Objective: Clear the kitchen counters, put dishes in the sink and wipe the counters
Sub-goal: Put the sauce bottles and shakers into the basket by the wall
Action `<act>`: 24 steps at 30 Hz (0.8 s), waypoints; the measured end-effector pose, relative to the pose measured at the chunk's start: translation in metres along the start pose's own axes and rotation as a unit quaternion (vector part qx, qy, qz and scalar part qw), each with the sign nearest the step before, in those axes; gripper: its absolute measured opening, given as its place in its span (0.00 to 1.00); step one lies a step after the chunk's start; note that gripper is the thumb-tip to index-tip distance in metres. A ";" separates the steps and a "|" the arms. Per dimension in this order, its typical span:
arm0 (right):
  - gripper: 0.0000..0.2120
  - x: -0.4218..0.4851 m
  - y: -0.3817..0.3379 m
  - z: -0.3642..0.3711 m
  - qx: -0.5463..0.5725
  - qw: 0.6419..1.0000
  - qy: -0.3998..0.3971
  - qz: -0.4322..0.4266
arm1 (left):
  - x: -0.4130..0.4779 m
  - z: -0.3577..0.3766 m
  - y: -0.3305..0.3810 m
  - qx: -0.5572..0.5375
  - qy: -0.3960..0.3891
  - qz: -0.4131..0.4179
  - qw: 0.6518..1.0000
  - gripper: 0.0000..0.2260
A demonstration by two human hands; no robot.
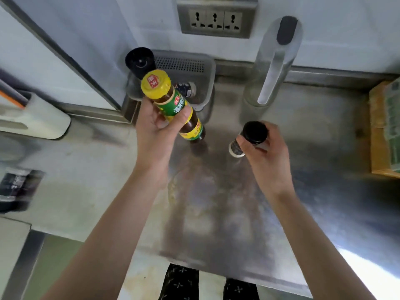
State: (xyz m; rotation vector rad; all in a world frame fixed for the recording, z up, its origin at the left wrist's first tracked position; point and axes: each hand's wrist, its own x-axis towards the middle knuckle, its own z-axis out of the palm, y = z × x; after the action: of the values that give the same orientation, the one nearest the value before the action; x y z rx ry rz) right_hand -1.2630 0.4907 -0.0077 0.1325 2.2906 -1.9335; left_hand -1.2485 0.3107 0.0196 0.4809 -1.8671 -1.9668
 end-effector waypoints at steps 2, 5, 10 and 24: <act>0.13 0.011 -0.003 0.013 -0.001 1.000 0.008 0.001 | 0.023 -0.001 0.000 -0.005 -0.009 0.001 1.000 0.16; 0.13 0.023 -0.009 0.028 0.011 1.000 0.028 -0.008 | 0.061 -0.003 0.005 -0.011 -0.031 0.019 0.999 0.16; 0.13 0.041 -0.013 0.047 0.036 0.997 0.056 -0.024 | 0.121 0.006 0.009 0.001 -0.060 0.008 0.998 0.21; 0.12 0.045 -0.001 0.054 0.043 0.997 0.061 0.010 | 0.173 0.039 -0.042 0.123 -0.100 -0.009 0.987 0.20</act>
State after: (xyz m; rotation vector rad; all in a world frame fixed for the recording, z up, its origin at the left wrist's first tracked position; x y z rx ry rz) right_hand -1.3045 0.4367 -0.0231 0.2906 2.2702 -2.0691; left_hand -1.4200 0.2603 -0.0175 0.3817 -2.2522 -1.8633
